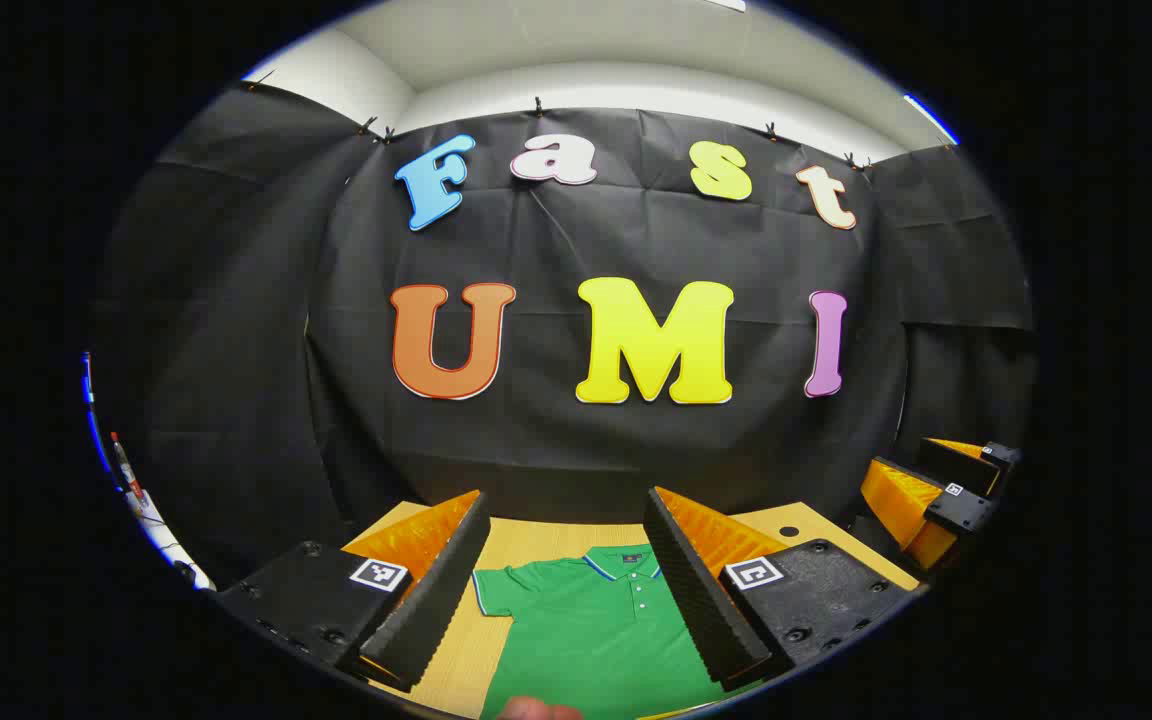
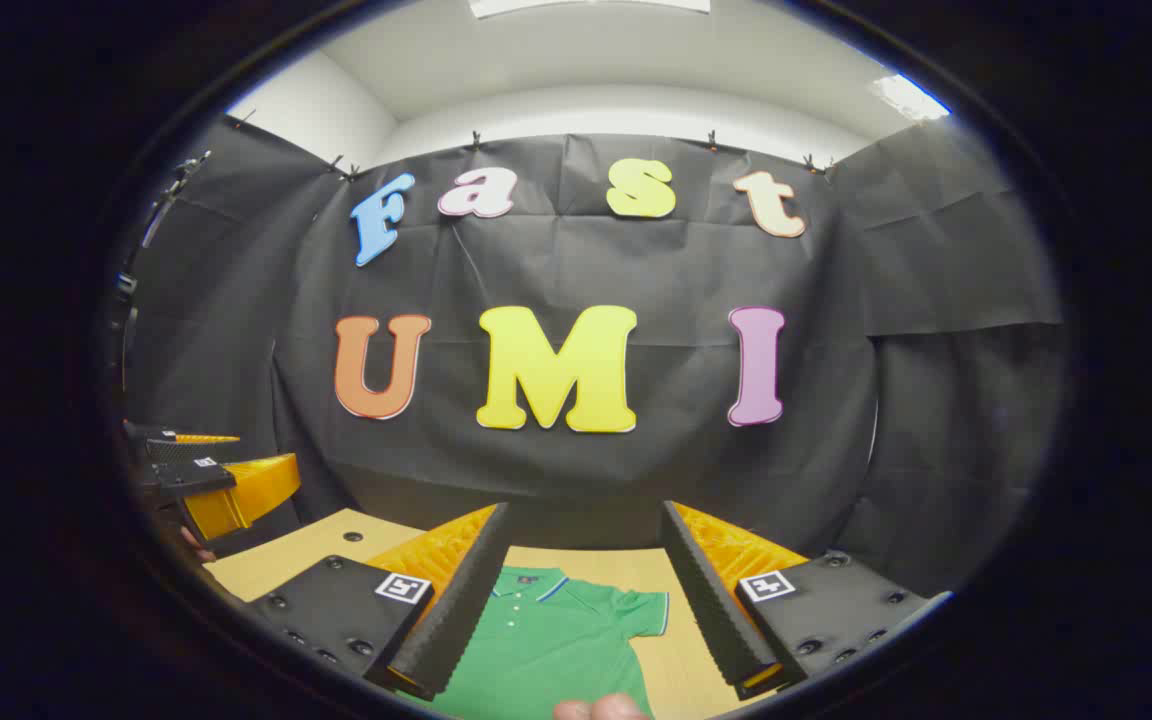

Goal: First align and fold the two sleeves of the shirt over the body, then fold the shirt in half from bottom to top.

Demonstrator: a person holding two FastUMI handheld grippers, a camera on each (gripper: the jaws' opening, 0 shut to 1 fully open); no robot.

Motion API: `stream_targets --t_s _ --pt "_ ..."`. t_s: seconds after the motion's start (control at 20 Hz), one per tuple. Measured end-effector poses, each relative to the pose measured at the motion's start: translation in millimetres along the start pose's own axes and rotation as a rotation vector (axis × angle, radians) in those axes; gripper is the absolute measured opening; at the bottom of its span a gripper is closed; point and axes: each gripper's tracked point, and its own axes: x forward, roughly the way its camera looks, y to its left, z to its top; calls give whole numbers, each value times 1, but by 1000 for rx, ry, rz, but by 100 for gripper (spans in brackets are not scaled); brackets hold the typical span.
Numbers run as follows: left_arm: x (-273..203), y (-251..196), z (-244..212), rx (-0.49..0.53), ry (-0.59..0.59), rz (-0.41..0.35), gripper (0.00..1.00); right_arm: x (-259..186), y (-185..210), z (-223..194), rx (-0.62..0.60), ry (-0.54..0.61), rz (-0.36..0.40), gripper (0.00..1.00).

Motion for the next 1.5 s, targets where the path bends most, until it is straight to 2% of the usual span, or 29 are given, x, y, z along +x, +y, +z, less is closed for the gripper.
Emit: stream_targets --t_s 0.2,0.4,0.45,0.5,1.25,1.3,1.35,1.5 --pt "1 4 -1 6 -1 10 99 4 -3 2 -12 -2 3 89" --pt "2 5 1 12 -10 27 99 6 -6 3 2 -4 -2 96" --pt "2 4 2 9 -15 26 99 7 -5 3 0 -4 -1 96" --pt "3 3 1 5 -14 21 99 6 -5 4 -1 -3 1 90" --pt "20 -2 -5 -4 -8 20 99 27 -9 -1 -2 35 16 89" --pt "22 -4 -6 -2 -5 16 99 32 -10 -2 -1 45 18 89" --pt "25 -6 -6 6 -6 13 99 37 -12 -7 8 66 18 95" --pt "33 -12 -10 16 -11 -3 99 53 -20 -33 20 181 22 96"
